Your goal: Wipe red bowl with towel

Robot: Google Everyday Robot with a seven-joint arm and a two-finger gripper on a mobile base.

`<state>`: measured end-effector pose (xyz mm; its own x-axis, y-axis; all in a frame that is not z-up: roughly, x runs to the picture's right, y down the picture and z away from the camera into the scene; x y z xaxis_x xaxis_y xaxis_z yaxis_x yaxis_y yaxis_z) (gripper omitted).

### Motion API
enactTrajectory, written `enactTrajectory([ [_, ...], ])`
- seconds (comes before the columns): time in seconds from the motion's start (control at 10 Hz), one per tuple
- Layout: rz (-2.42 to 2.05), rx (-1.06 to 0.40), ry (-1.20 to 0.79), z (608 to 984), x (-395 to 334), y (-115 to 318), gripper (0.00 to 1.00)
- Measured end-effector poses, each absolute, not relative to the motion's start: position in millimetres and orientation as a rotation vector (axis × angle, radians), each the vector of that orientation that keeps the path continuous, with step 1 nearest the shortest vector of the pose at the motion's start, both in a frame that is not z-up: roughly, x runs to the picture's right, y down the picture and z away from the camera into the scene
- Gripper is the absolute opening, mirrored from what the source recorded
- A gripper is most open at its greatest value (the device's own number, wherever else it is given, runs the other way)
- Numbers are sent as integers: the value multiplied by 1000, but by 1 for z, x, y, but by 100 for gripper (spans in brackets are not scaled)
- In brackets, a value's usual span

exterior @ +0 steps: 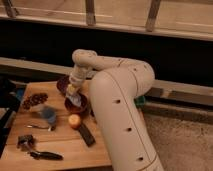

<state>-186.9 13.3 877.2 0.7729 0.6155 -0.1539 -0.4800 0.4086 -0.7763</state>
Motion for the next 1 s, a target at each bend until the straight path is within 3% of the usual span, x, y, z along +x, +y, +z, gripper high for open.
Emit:
enactTrajectory([
  [0.6,682,-990,-69,853,-130,57,0],
  [1.0,723,-938,-99,857,-110,43,0],
])
